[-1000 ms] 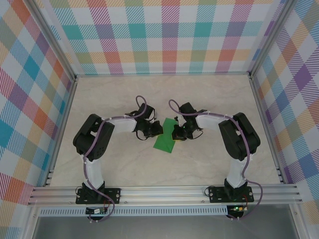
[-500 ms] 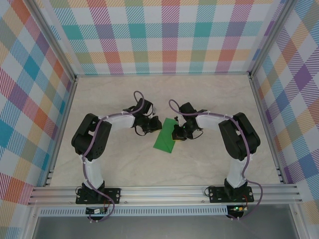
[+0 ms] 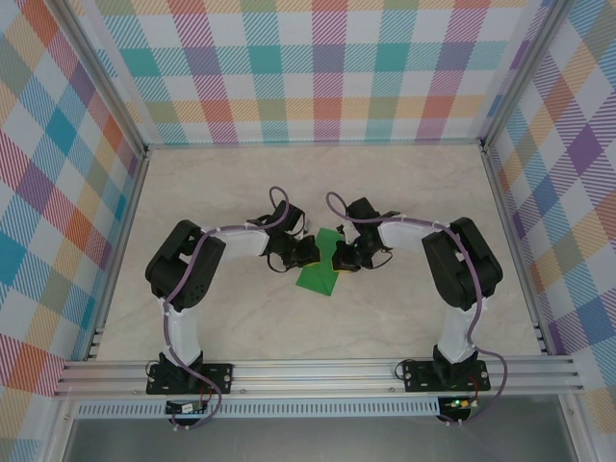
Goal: Fold a paper plane with a square sheet of paper (pick it up from the middle)
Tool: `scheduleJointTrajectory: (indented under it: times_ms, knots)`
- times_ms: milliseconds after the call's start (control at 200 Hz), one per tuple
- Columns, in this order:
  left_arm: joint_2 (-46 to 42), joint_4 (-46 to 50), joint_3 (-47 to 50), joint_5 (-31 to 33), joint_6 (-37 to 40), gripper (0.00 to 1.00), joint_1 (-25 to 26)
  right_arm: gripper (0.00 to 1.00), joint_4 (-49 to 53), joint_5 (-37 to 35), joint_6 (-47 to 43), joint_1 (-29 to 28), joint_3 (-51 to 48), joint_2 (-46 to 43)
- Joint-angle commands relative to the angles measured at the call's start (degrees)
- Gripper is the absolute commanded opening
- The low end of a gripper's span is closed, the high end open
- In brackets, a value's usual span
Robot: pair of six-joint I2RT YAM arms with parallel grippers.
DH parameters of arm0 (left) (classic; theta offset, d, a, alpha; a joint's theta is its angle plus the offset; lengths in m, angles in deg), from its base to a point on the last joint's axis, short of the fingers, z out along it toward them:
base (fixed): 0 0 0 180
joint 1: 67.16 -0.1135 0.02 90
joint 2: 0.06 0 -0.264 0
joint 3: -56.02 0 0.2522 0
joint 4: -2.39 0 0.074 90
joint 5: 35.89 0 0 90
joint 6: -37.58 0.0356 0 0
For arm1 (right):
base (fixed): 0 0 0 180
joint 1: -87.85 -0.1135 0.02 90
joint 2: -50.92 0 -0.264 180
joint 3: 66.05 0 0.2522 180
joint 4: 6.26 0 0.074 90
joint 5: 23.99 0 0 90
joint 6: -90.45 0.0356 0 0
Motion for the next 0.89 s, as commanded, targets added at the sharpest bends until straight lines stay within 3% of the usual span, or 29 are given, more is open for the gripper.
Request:
scheduleJointTrajectory:
  times_ms: [0,270,470,890]
  knots:
    - [2.3,4.9,0.9,4.5,0.0,0.05,0.2,0.07,3.4,-2.7,0.5,-0.6,0.6,-2.4]
    - [3.0,4.9,2.8,6.0,-0.8,0.05,0.6,0.04,-1.6,-0.7,5.7,-5.5,-1.4,-8.7]
    - [3.2,4.6,3.0,6.0,-1.1,0.04,0.6,0.00,-3.5,-2.8,9.8,-9.8,-2.1,-6.4]
    - [3.7,3.7,4.1,6.4,-1.5,0.03,0.6,0.00,-7.6,-6.2,15.7,-10.6,-3.1,-3.0]
